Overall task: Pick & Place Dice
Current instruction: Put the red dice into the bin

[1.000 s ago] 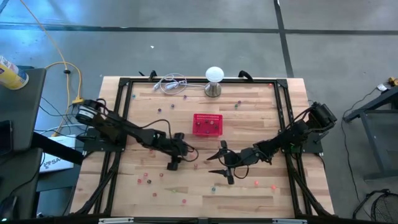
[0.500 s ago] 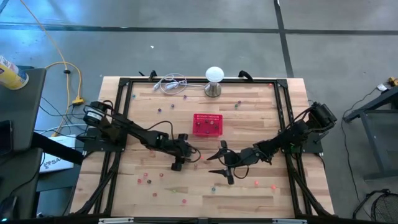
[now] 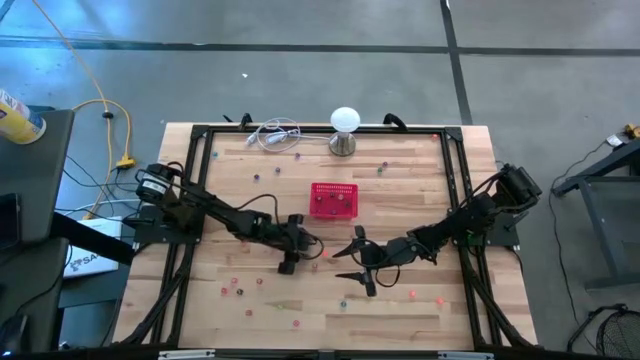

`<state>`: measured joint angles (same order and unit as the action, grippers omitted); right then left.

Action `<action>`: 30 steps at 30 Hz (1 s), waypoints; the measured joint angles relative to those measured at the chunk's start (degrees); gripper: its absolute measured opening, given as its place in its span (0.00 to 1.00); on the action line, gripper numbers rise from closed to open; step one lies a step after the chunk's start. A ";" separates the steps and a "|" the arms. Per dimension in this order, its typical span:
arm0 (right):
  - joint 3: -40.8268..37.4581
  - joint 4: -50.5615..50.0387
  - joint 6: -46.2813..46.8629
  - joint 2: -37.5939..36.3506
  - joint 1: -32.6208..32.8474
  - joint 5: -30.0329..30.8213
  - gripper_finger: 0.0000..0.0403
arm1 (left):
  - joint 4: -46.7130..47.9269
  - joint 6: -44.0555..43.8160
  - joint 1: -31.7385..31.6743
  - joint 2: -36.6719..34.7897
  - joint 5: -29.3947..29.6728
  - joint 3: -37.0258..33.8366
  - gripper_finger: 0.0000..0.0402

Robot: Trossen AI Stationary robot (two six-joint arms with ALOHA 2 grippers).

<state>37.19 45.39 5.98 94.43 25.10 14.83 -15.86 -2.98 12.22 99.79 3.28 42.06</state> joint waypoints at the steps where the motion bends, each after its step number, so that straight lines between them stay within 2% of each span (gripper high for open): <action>1: 0.00 -0.08 0.00 0.00 0.00 0.00 0.57 | 0.28 -0.52 0.06 0.00 -0.90 0.00 0.44; 7: 0.00 -0.05 0.00 0.00 0.00 0.00 0.57 | 0.24 -4.62 0.83 -0.11 -10.61 0.02 0.44; 16: 0.00 0.06 0.00 0.00 0.02 0.27 0.57 | -5.51 2.20 4.69 1.00 -6.38 0.02 0.44; 24: 0.02 0.02 0.02 0.00 0.00 0.25 0.57 | -7.78 2.03 3.29 2.38 -5.95 0.04 0.44; 30: 0.02 -0.13 0.02 0.00 0.02 0.24 0.57 | -9.68 2.91 2.79 2.38 -2.96 0.07 0.44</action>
<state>37.21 45.25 6.00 94.43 25.12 15.07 -25.54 -0.07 15.00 102.17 0.32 42.13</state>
